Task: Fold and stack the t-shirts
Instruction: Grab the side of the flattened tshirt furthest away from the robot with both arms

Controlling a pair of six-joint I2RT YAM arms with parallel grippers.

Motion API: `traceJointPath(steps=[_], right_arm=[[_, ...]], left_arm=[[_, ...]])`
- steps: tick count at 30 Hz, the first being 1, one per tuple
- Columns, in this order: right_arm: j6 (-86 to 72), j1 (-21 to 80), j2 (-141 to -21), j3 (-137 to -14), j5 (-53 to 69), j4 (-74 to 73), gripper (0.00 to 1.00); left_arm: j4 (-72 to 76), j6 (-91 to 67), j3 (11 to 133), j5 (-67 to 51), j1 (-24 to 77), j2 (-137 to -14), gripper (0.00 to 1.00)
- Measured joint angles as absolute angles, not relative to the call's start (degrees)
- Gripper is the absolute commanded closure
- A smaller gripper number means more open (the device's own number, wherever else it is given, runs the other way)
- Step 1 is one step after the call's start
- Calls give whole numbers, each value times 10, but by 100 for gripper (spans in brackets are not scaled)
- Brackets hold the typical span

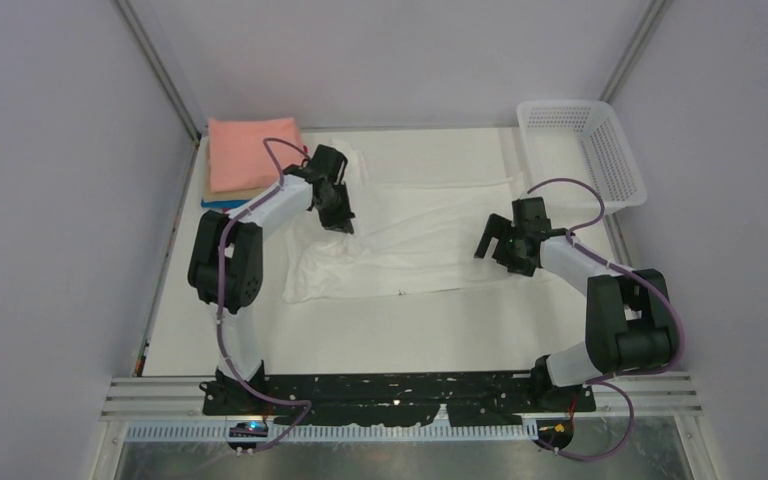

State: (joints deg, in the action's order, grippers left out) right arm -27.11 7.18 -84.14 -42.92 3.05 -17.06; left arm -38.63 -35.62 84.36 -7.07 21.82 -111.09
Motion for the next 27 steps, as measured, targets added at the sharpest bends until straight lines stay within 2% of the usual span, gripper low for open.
traceJointPath(steps=[12, 15, 17, 21, 23, 27], right_arm=[[-271, 72, -843, -430, 32, -165, 5], [-271, 72, -843, -430, 32, -165, 5], [-271, 72, -843, -430, 32, -164, 5], [-271, 72, -844, -430, 32, -163, 5], [-271, 72, -844, -430, 32, -163, 5], [-270, 72, -844, -430, 32, -163, 5]], left_arm=[[-380, -350, 954, -86, 263, -1181, 100], [-385, -342, 985, -80, 275, -1208, 94], [-392, -340, 1004, -73, 281, -1227, 87], [-402, -336, 1027, -59, 289, -1248, 82], [-403, -333, 1036, -58, 289, -1256, 71], [-407, -311, 1081, -57, 292, -1275, 34]])
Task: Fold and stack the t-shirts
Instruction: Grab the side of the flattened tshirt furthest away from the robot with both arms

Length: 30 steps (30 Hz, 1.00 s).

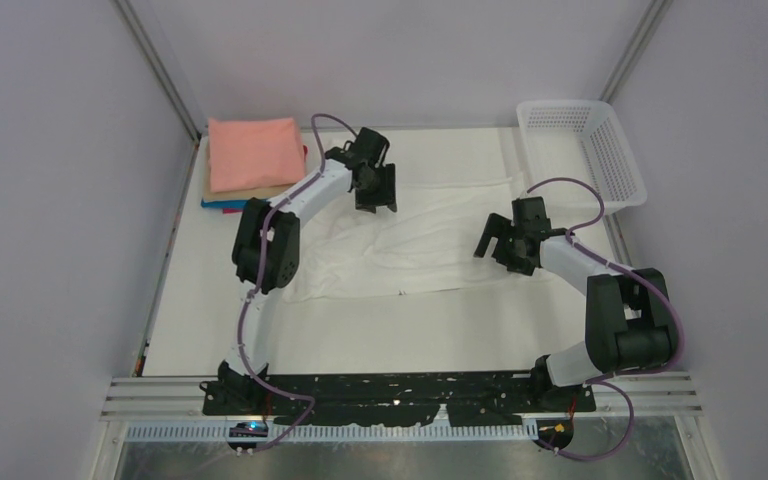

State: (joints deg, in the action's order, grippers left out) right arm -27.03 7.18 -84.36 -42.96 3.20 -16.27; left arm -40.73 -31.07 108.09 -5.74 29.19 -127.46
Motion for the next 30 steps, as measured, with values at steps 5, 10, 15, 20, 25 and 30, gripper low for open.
traceJointPath(steps=[5, 10, 15, 20, 25, 30], right_arm=[[-270, 72, -841, -430, 32, -163, 5], [-270, 72, -814, -427, 31, -189, 5], [-271, 72, -743, -414, 29, -192, 5], [-276, 76, -731, -395, 29, -179, 5], [-280, 85, -793, -396, 29, -157, 3], [-292, 89, -808, -392, 22, -141, 3]], left_arm=[[-426, -288, 1121, -59, 294, -1278, 0], [-436, -265, 1128, -40, 296, -1245, 1], [-380, -266, 925, -22, 296, -1046, 0], [-301, -295, 680, -31, 296, -856, 1], [-253, -316, 591, -48, 293, -903, 0], [-217, -339, 560, -76, 272, -957, 1]])
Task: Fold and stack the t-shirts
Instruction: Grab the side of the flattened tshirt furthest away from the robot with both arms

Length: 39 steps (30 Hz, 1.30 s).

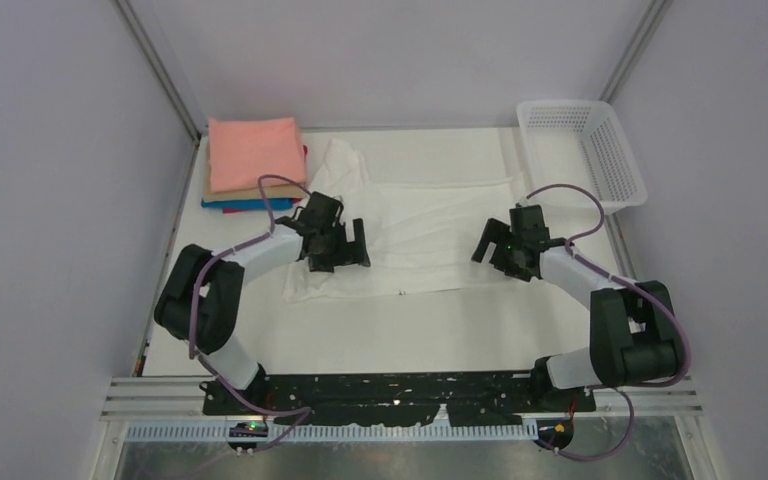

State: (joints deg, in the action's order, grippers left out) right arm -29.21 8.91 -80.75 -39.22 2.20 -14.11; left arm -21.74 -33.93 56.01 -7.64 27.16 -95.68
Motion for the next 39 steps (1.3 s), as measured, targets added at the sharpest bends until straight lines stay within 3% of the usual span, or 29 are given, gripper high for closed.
traceJointPath(steps=[13, 21, 39], right_arm=[[-321, 89, -667, -300, 42, -209, 4], [-332, 94, -576, -261, 53, -279, 5], [-347, 104, -512, -245, 66, -373, 5]], left_arm=[[-121, -392, 413, -98, 265, -838, 0], [-76, -435, 336, -94, 310, -767, 0], [-163, -536, 221, -65, 377, -575, 0]])
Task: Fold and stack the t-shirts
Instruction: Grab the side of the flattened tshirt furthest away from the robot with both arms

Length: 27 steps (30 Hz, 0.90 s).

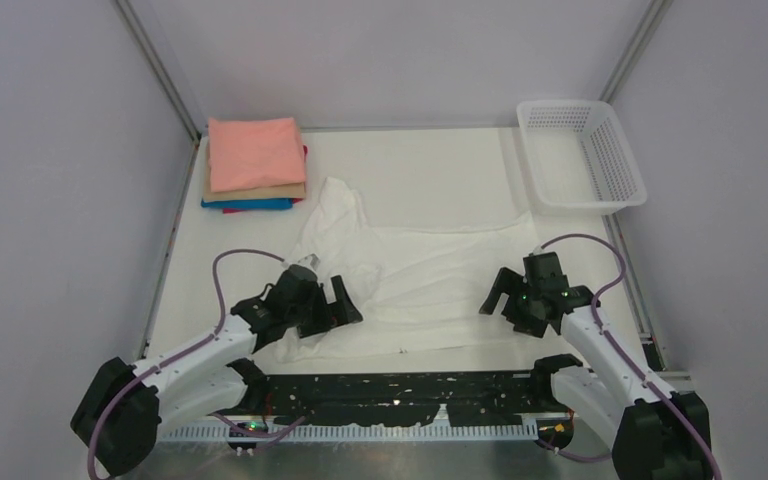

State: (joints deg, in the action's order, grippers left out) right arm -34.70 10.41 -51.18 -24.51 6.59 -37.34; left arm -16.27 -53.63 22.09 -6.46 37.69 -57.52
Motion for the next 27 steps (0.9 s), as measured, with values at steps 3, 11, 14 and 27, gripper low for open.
traceJointPath(steps=[3, 11, 14, 27], right_arm=[[-352, 107, -497, -240, 68, -381, 5], [-372, 118, -444, -241, 69, -445, 5], [-368, 119, -434, -288, 50, -465, 5], [-319, 119, -533, -463, -126, -296, 5]], left_arm=[[-183, -554, 206, -65, 387, -538, 0], [-349, -563, 223, -33, 406, -449, 0], [-425, -547, 274, 21, 406, -441, 0], [-392, -365, 670, 114, 201, -739, 0]])
